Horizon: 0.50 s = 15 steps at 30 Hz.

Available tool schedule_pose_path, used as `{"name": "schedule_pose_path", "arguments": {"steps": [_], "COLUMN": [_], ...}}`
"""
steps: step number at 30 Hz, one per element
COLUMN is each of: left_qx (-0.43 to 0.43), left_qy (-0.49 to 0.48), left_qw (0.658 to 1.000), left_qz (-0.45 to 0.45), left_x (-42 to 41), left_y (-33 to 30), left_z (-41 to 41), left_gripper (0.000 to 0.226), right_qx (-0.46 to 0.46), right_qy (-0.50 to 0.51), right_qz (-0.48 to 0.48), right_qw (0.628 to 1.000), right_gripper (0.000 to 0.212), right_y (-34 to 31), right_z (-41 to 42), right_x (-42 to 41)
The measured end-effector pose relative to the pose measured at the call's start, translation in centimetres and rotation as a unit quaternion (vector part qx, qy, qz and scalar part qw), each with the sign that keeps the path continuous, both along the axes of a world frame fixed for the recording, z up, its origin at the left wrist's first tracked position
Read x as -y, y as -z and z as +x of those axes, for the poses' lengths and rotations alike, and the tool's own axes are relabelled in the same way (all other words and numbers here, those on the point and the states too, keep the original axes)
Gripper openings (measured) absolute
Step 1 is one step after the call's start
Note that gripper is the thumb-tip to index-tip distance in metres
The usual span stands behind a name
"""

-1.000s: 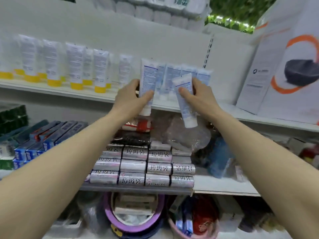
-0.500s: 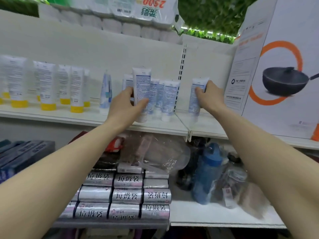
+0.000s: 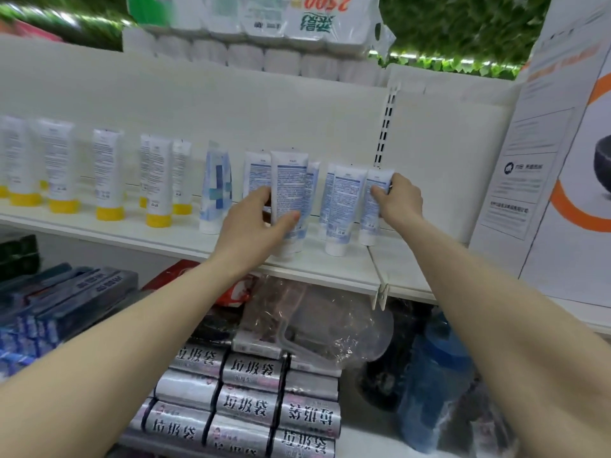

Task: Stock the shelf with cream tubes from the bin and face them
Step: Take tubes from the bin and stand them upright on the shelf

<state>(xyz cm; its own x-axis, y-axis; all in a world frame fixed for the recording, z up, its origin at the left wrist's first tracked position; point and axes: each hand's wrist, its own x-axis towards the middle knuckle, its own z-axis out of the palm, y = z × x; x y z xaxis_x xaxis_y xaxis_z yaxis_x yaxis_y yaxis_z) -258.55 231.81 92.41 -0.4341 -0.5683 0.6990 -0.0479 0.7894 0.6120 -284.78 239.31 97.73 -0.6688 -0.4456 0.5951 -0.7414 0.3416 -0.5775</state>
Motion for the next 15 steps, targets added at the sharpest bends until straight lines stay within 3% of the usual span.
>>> {"name": "schedule_pose_path", "arguments": {"steps": [12, 15], "left_qx": [0.000, 0.003], "left_qy": [0.013, 0.039], "left_qw": [1.000, 0.999], "left_qz": [-0.011, -0.012], "left_x": [-1.1, -2.3], "left_y": [0.6, 0.3], "left_z": [-1.0, -1.9], "left_gripper": [0.034, 0.032], "right_qx": [-0.020, -0.066], "right_qy": [0.002, 0.019], "right_qz": [0.013, -0.006], "right_qw": [1.000, 0.998], "right_gripper": [0.048, 0.041], "right_y": [0.4, -0.5], "right_z": [0.0, 1.1], "right_x": [-1.7, -3.7]}}
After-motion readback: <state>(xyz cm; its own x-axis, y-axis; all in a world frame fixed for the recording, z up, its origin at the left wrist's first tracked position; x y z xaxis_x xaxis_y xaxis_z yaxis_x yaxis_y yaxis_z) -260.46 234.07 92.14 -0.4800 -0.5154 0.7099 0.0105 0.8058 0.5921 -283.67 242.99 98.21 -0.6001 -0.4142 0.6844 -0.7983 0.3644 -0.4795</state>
